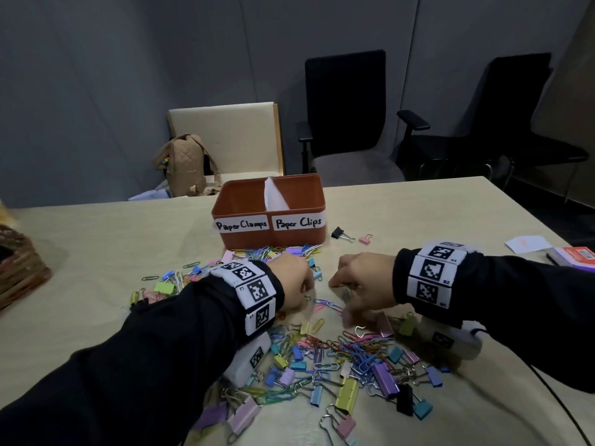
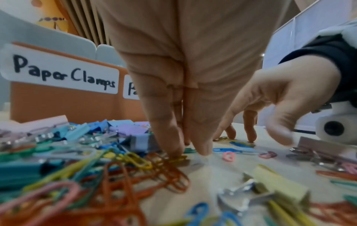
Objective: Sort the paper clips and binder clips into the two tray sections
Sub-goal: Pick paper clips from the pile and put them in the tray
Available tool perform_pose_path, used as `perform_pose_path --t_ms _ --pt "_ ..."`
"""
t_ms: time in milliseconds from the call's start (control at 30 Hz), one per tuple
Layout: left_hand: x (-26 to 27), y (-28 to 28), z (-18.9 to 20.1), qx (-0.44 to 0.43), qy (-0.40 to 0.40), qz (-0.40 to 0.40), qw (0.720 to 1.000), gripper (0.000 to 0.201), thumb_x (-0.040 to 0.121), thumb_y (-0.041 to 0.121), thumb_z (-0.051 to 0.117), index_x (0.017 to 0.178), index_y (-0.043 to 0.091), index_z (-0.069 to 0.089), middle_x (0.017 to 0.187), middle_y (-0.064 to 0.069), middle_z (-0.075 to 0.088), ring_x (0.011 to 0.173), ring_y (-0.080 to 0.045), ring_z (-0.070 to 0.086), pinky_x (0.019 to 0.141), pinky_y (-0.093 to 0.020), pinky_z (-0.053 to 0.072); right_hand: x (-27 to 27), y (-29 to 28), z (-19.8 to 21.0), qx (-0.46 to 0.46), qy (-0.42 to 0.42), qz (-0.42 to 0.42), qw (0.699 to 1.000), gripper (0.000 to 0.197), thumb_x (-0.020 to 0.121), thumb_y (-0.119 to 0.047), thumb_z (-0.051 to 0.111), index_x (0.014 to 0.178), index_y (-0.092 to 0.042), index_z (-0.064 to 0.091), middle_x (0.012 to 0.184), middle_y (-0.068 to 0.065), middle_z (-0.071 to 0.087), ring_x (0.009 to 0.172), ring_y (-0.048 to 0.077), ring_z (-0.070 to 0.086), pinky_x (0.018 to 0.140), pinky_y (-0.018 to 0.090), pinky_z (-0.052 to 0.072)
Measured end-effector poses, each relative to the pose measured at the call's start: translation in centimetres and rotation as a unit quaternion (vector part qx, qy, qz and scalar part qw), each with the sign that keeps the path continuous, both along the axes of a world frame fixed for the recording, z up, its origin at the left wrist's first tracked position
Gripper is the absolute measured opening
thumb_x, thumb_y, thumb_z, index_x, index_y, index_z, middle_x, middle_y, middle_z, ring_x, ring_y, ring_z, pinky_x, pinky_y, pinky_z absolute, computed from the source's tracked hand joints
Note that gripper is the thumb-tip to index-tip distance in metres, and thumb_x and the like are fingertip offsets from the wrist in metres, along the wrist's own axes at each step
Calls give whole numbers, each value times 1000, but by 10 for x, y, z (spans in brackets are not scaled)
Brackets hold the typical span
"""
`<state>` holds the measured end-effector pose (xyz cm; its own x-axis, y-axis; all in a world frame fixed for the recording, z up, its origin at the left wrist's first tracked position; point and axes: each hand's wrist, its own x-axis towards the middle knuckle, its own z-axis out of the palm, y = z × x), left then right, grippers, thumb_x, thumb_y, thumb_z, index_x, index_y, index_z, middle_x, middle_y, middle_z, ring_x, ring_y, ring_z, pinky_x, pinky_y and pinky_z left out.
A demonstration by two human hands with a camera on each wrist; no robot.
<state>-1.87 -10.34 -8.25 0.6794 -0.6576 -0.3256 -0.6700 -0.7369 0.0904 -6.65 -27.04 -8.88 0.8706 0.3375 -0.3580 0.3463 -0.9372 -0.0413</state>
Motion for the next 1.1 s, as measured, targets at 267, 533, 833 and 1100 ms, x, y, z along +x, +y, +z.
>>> perform_pose_path --t_ms 267,533,833,1100 --pt "-21 -12 -6 16 -6 -37 999 34 69 37 82 92 13 73 87 -5 70 81 -22 66 70 -31 56 -5 21 -2 -30 -29 25 999 26 88 -18 61 112 -14 66 109 9 65 101 30 59 81 29 43" --pt "-19 -10 -4 -15 7 -47 999 13 81 28 72 86 17 75 89 -1 72 85 -22 66 76 -32 56 -7 21 -1 12 -12 -26 1000 7 83 -16 62 88 -17 68 97 4 69 86 24 58 68 24 39" --pt "1 13 11 -75 31 19 997 9 75 22 80 78 17 73 64 14 58 60 1 51 50 -7 37 -17 10 7 60 -35 -55 996 28 82 -11 60 61 -27 50 61 -14 46 69 15 48 65 22 42" --pt "10 32 17 -84 15 64 994 12 74 24 80 71 23 68 67 14 58 62 0 51 55 -15 38 -29 46 13 48 6 36 998 25 88 -15 59 112 -17 68 104 2 68 87 19 56 77 23 40"
